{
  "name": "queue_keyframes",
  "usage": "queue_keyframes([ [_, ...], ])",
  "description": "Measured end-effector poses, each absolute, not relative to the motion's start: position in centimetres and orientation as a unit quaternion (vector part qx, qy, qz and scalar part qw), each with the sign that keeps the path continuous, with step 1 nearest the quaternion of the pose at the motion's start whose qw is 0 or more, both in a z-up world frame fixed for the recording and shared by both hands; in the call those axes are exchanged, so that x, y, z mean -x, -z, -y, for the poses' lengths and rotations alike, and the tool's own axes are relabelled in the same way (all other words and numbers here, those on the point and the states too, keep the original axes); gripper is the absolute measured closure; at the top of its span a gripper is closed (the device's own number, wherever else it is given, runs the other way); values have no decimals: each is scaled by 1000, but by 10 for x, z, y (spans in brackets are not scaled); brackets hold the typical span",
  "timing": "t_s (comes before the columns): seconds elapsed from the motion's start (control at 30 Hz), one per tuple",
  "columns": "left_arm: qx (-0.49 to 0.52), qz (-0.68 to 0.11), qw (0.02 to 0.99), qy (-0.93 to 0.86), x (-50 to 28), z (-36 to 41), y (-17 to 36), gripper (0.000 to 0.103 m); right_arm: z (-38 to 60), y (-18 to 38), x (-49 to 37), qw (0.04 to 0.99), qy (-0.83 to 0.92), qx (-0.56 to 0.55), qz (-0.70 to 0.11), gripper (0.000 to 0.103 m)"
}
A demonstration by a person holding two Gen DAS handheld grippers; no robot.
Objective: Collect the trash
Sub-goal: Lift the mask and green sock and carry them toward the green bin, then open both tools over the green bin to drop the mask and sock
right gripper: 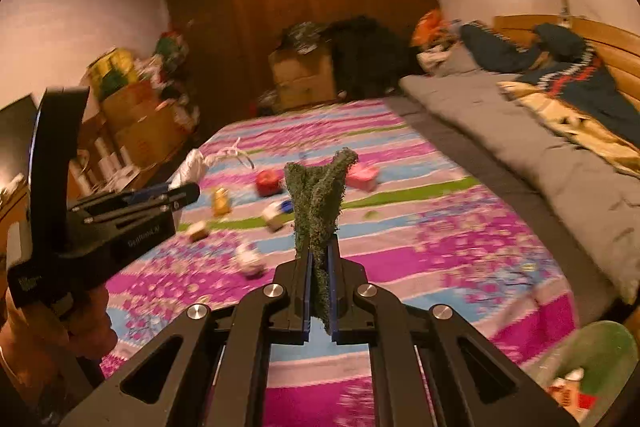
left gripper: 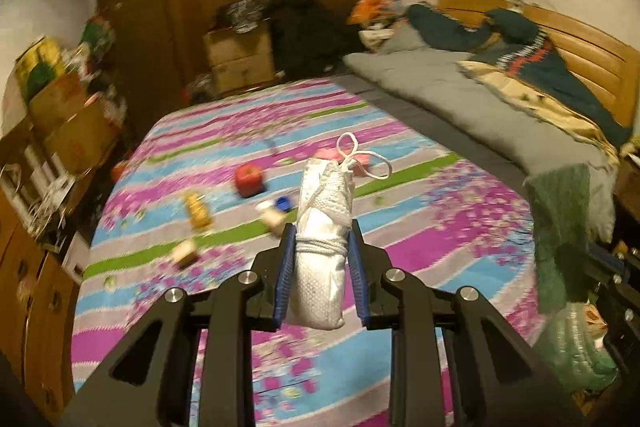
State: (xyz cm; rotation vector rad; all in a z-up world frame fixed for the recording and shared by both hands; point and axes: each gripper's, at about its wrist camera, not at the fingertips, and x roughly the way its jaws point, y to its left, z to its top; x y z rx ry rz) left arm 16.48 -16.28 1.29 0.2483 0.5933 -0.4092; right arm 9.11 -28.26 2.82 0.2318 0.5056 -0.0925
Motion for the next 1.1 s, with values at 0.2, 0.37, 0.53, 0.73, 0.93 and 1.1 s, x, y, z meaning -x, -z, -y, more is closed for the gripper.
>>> queue_keyframes([
  [0.2,-154,-271,910,273,-128,246,-18,79,354,-44,-32,956,126,-138,-227,96],
  [0.37,-182,-261,888,333,-94,312,-14,79,417,-44,27,941,205,-159,-218,96],
  [0.53,-209,-256,860,389,-61,371,-6,79,468,-37,82,922,268,-178,-217,96],
  [0.73,-249,-266,810,460,-25,436,15,79,520,-20,138,894,334,-196,-226,95],
  [0.93,-293,-269,751,528,10,479,40,79,549,1,177,868,376,-213,-246,95],
  [1.1,-310,-292,716,553,24,497,61,79,553,22,194,852,389,-225,-270,95],
])
